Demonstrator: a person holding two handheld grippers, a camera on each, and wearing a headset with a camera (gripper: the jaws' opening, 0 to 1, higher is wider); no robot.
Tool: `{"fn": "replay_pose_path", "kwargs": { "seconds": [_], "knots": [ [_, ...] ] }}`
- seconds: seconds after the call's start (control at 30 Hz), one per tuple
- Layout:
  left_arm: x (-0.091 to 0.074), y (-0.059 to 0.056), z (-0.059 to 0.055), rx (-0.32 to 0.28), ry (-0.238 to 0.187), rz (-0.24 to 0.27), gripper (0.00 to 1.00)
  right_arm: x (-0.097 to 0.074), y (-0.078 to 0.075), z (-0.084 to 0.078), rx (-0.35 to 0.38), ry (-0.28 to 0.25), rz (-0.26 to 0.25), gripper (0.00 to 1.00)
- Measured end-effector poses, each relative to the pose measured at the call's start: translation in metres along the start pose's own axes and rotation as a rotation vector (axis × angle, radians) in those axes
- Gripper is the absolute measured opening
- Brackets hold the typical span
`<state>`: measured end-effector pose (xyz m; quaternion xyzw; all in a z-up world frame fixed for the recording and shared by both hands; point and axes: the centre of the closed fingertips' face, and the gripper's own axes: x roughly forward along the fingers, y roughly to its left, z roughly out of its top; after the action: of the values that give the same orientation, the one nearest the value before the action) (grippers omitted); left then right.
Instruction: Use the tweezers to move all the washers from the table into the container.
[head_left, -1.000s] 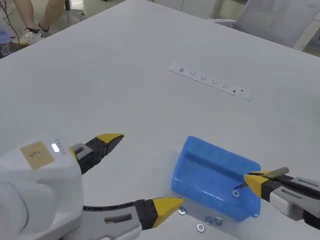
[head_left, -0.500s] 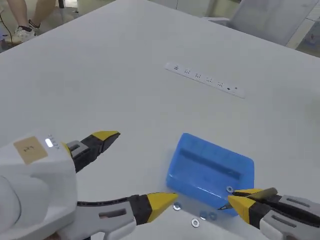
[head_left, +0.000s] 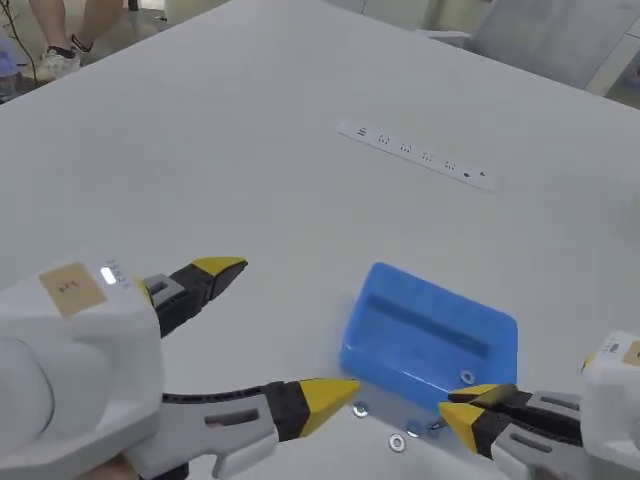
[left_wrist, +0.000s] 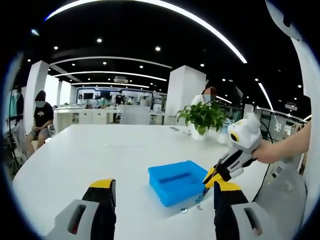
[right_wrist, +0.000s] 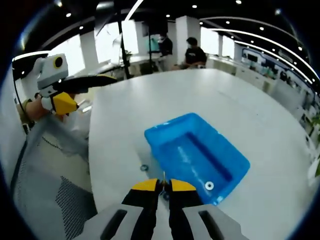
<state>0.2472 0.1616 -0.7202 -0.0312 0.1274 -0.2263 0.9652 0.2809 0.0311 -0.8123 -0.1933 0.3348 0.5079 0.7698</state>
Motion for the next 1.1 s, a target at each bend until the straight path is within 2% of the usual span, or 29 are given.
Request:
{"fn": "replay_pose_path", "kwargs": {
  "seconds": [0.03,0.1,0.43,0.87,0.97,1.1],
  "knots": [
    [0.000,0.000,0.000,0.001,0.002,0.000,0.82,0.001,-0.001,-0.002,-0.025,0.014,-0.016,0.04],
    [0.000,-0.001,0.000,0.002,0.004,-0.001,0.82,0.003,0.000,-0.004,-0.041,0.029,-0.017,0.04],
    [-0.001,0.000,0.000,-0.015,0.000,-0.004,0.81,0.005,0.000,-0.008,-0.042,0.043,-0.026,0.04],
    [0.001,-0.002,-0.003,0.008,0.020,-0.011,0.80,0.005,0.000,-0.009,0.004,0.048,0.008,0.03],
    [0.001,-0.002,-0.003,0.008,0.017,-0.008,0.80,0.003,0.005,-0.008,0.041,0.029,0.029,0.03],
    [0.001,-0.002,-0.003,0.007,0.017,-0.009,0.80,-0.005,0.008,-0.003,0.056,0.012,0.028,0.03]
  ]
}}
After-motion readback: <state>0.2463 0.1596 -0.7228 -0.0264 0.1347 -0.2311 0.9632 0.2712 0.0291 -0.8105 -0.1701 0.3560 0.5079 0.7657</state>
